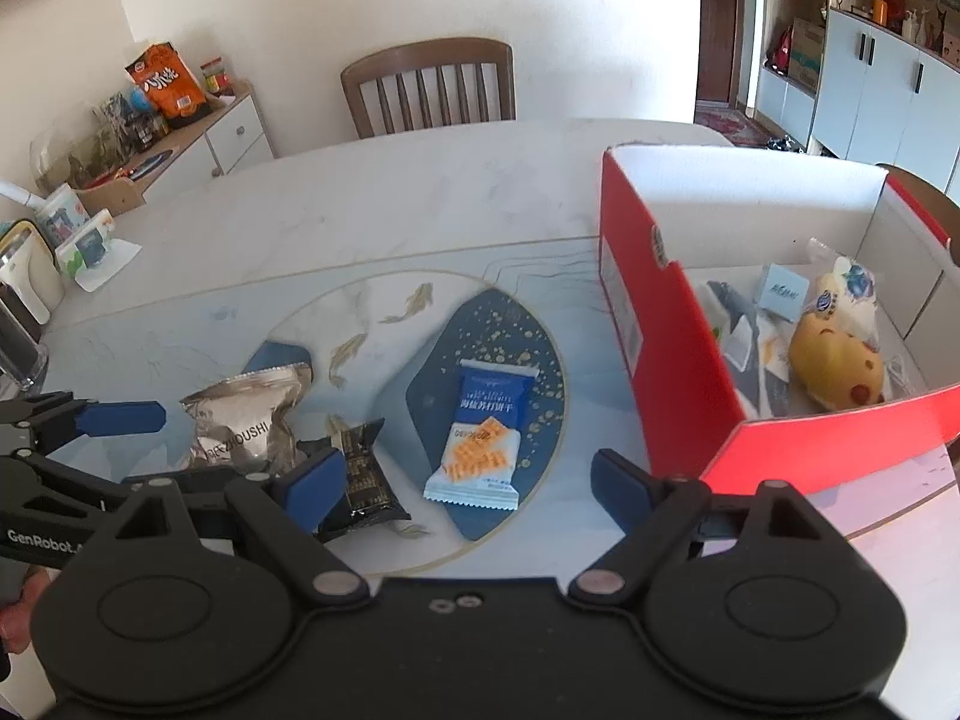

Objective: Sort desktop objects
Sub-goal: 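Withdraw both grippers from the box back toward the remaining snacks, then grasp the black seaweed pack with left gripper while right gripper grasps the blue cracker packet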

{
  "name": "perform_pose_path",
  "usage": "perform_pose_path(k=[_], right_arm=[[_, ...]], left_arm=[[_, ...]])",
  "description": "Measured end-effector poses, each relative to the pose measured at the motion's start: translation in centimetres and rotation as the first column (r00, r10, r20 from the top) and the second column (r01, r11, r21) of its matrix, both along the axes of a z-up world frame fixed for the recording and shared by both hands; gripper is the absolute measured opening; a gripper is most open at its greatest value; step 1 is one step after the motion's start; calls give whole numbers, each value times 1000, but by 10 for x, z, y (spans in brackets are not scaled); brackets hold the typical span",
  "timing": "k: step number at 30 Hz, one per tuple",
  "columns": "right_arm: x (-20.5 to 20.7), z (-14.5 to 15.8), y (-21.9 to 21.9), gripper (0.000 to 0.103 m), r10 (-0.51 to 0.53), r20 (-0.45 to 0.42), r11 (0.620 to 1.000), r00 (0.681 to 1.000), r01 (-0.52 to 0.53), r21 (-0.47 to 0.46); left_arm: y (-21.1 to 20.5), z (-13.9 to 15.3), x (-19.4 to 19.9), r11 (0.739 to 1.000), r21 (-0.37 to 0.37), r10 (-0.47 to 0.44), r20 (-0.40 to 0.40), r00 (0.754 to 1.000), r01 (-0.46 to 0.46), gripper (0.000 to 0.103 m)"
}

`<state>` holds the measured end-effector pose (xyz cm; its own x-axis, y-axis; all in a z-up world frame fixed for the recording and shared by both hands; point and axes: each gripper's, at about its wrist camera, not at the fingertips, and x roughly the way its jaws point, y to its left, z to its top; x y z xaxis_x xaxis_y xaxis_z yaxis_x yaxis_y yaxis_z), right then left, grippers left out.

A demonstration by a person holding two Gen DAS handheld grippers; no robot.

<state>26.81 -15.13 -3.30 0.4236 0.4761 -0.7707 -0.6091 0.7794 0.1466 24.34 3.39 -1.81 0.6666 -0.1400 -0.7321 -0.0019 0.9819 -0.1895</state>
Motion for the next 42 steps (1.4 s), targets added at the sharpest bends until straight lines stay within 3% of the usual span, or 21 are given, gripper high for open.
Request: perform_pose_path(k=[10, 17, 20, 22, 32, 34, 42], right_arm=[[11, -24, 20, 87, 11, -25, 999, 1000, -12, -35], [23, -42, 31, 84, -9, -45, 998, 999, 6, -65], [27, -47, 34, 81, -20, -50, 997, 999, 16, -77], [29, -48, 36, 80, -23, -54, 997, 998, 19, -79], [36, -55, 47, 76, -17, -56, 994, 998, 11, -106], [37, -57, 48, 74, -19, -58, 994, 998, 13, -112], [41, -63, 52, 59, -32, -51, 990, 998, 25, -137]], left_arm=[[-16, -19, -12, 996, 41, -84, -19, 996, 84, 100], [-25, -24, -15, 988, 111, -104, 11, 995, 102, 98], [-31, -22, -19, 980, 170, -106, 24, 994, 100, 90], [-32, -21, -22, 978, 175, -118, 25, 993, 111, 79], [-35, -34, -11, 981, 158, -116, -16, 993, 117, 71], [-34, -36, -7, 983, 150, -106, -23, 994, 108, 63], [-33, -38, -3, 985, 139, -96, -27, 995, 99, 53]])
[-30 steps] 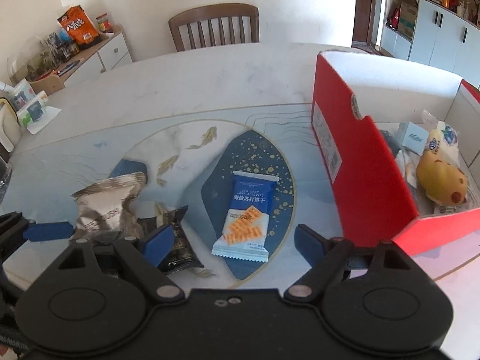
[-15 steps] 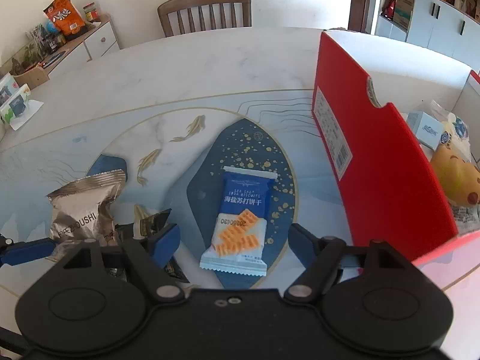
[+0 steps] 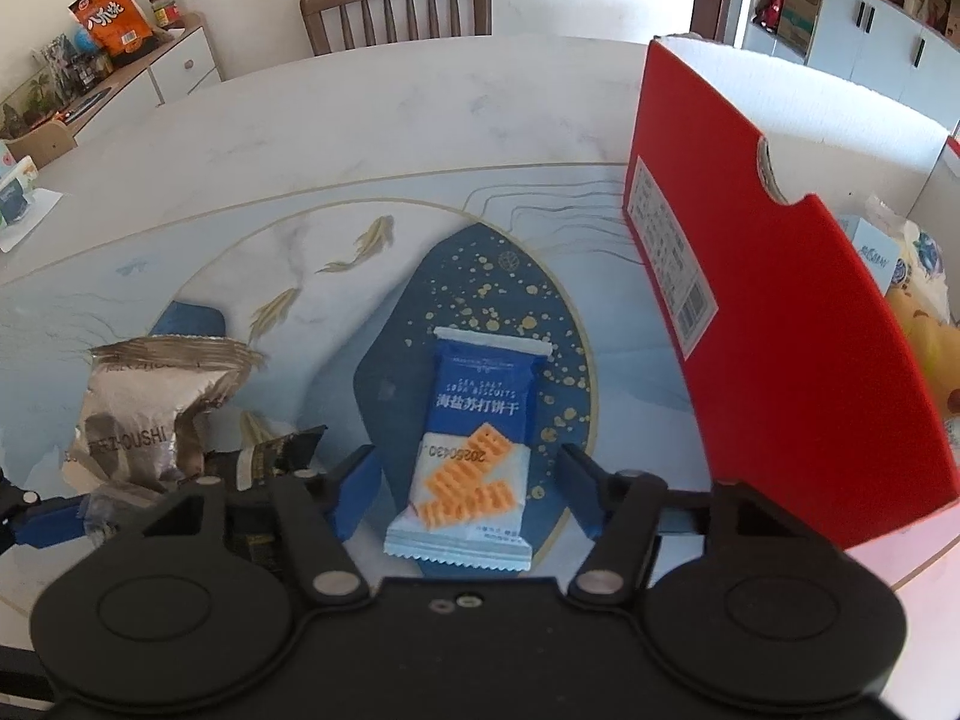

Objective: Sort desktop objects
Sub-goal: 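Grasp the black seaweed pack with left gripper while right gripper grasps the blue cracker packet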

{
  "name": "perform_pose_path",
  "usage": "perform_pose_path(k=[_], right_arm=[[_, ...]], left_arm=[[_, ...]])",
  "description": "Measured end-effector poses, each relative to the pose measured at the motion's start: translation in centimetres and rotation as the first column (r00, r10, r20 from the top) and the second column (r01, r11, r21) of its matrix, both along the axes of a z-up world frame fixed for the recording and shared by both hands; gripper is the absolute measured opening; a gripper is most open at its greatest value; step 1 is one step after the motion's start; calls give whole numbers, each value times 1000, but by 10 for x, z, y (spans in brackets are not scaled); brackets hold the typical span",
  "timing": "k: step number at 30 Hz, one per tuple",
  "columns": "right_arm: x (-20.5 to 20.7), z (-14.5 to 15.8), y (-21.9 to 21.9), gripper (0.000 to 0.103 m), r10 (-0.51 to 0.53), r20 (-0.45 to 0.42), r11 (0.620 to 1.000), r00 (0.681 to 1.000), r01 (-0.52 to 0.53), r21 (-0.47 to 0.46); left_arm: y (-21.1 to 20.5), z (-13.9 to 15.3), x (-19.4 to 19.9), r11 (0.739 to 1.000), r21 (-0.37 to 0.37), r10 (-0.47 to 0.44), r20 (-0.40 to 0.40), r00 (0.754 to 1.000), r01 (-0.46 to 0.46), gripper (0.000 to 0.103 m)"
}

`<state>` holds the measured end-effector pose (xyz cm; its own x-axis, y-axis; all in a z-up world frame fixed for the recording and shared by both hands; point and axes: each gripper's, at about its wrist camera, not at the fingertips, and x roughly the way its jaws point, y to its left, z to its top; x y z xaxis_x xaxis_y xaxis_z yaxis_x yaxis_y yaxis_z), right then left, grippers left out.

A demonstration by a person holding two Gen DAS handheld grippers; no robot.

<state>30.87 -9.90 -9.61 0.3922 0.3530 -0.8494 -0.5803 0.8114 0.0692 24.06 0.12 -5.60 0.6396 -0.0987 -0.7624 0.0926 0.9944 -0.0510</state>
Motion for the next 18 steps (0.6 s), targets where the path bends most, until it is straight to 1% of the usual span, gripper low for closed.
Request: perform_pose_path(k=[1, 3, 4, 5, 10, 18], right_arm=[[0, 0, 0, 56, 3, 4, 1000, 1000, -3, -4], [0, 1, 0, 44, 4, 12, 1000, 1000, -4, -12], [0, 1, 0, 40, 3, 14, 1000, 1000, -3, -16], [1, 1, -1, 38, 1, 15, 1000, 1000, 0, -21], [-1, 4, -4, 37, -8, 18, 1000, 1000, 8, -28], [-13, 23, -10, 36, -2, 34, 1000, 999, 2, -8]], left_arm=[[1, 0, 0, 1000, -8, 0, -2, 1000, 0, 49], [2, 0, 0, 1000, -19, 5, -7, 1000, -5, 48], [3, 0, 0, 1000, -23, 8, -7, 1000, -8, 47], [3, 0, 0, 1000, -24, 9, -7, 1000, -9, 47], [7, 3, -1, 999, -47, 11, -6, 1000, -12, 39], [14, 10, -3, 996, -86, 14, 2, 1000, -14, 36]])
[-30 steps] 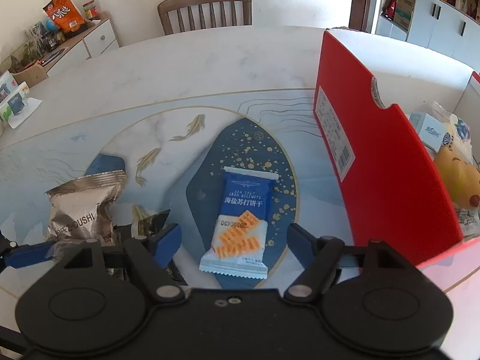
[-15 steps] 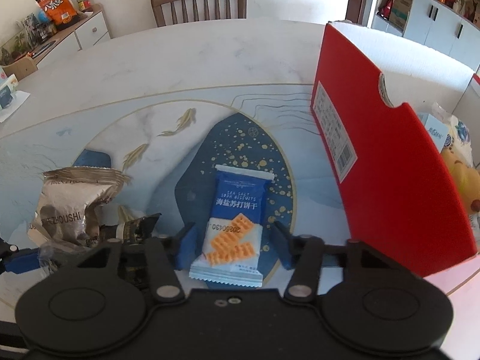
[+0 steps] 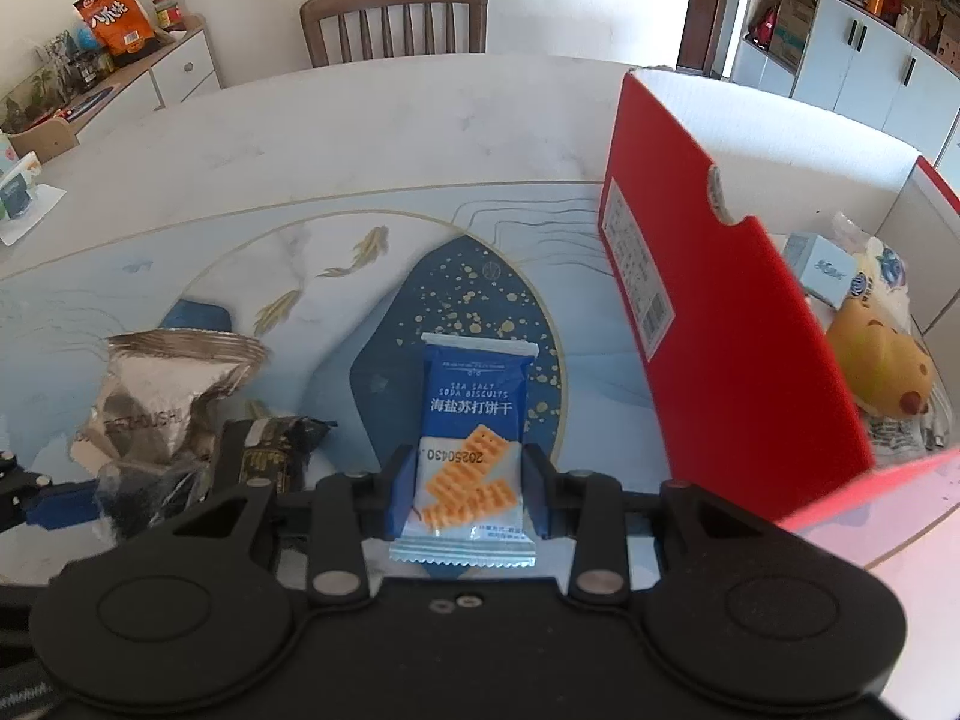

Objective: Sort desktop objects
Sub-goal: 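Grasp the black seaweed pack with left gripper while right gripper grasps the blue cracker packet, then carry the seaweed pack and cracker packet with both grippers over the red shoebox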

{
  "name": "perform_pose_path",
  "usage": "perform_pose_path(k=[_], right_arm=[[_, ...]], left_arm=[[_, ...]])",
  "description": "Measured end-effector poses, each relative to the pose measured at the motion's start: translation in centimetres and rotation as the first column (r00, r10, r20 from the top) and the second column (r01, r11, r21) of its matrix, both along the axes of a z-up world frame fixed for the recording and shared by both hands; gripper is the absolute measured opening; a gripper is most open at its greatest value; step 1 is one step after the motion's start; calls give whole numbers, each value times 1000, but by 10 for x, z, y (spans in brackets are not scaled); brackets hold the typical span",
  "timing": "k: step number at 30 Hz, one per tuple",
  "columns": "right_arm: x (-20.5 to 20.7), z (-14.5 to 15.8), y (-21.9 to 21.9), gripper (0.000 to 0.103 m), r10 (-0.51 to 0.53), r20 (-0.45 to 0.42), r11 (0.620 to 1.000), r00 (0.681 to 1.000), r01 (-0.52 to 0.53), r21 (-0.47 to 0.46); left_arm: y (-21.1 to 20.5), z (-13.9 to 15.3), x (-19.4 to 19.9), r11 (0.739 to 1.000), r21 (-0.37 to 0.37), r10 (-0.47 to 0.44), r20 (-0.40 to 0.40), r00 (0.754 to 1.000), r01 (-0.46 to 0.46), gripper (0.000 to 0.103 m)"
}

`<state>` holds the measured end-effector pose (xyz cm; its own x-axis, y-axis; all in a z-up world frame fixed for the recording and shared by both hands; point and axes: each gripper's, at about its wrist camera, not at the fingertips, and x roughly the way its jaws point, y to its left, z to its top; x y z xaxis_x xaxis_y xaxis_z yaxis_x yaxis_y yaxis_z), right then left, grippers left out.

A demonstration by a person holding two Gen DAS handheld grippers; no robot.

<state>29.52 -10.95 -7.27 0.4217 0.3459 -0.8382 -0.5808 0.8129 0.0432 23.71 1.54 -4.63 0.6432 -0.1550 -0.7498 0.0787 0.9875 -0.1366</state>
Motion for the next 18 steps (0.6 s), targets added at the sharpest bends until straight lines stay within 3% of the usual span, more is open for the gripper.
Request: perform_pose_path(k=[18], right_arm=[[-53, 38, -14, 36, 6, -13, 998, 1000, -6, 58]], left_arm=[[25, 22, -35, 996, -84, -27, 32, 999, 29, 36]])
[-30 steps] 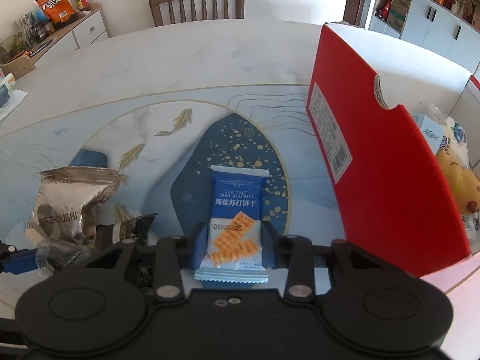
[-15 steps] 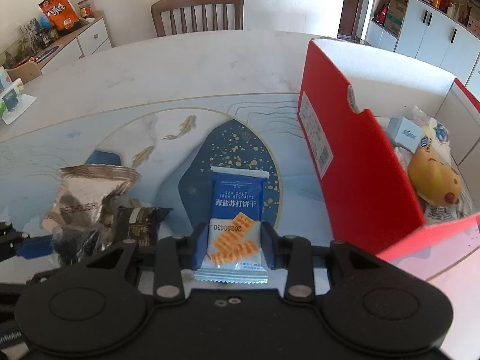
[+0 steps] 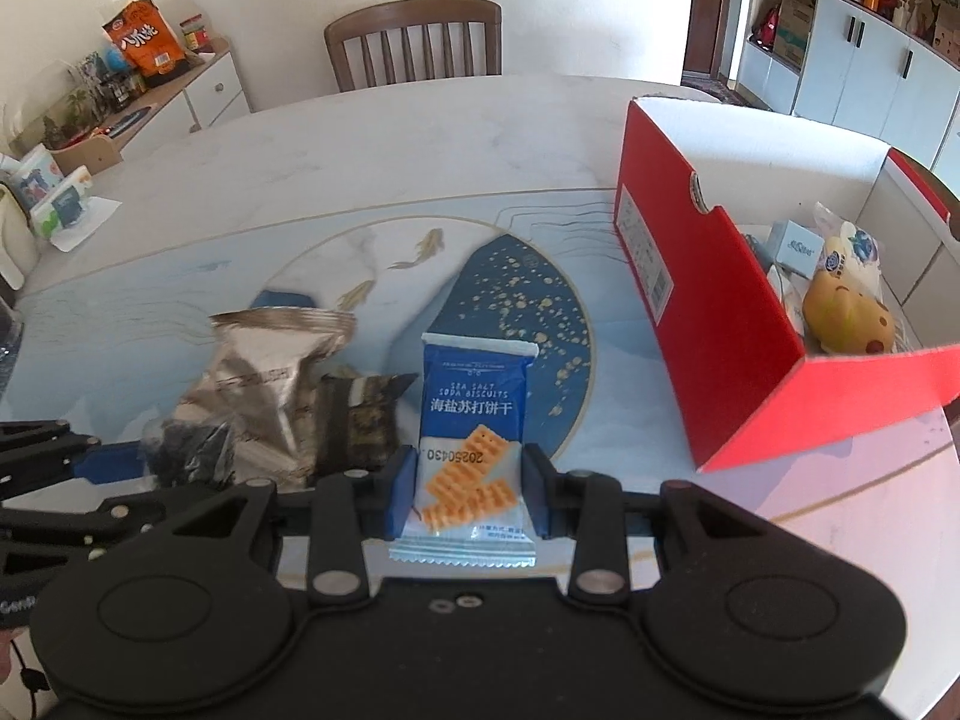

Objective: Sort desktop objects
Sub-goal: 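Carry the seaweed pack and cracker packet with both grippers over the red shoebox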

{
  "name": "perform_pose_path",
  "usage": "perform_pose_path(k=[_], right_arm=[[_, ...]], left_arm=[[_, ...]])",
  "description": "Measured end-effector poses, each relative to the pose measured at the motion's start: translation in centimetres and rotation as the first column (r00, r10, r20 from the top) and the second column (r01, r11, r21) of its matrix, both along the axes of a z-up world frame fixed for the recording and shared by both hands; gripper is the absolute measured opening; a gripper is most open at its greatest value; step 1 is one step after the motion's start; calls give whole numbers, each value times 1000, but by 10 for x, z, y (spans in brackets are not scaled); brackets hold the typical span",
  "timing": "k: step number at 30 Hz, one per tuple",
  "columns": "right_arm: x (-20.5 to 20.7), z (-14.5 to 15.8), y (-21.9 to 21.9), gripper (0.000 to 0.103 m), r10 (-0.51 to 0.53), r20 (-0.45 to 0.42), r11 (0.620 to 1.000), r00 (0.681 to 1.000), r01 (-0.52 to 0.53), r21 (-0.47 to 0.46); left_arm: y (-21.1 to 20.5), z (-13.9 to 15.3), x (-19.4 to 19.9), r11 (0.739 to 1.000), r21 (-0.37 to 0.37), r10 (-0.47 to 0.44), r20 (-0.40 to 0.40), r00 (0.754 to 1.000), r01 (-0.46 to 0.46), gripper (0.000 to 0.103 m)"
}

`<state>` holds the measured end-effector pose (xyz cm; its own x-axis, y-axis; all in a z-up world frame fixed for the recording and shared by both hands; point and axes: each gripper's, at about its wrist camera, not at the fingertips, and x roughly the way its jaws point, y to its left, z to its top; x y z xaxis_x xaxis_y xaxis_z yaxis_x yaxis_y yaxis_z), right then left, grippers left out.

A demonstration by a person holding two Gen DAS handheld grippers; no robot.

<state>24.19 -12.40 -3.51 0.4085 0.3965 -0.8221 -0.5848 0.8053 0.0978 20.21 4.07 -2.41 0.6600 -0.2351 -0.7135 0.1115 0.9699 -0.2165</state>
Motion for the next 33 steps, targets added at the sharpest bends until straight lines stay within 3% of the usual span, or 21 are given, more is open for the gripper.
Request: perform_pose_path(k=[19, 33], right_arm=[[-35, 33, -25, 36, -27, 31, 998, 999, 26, 50], [27, 62, -91, 36, -22, 87, 992, 996, 11, 122]], left_arm=[[-20, 25, -5, 996, -8, -84, 37, 996, 84, 36], [-99, 60, 59, 996, -10, -85, 83, 993, 87, 36]])
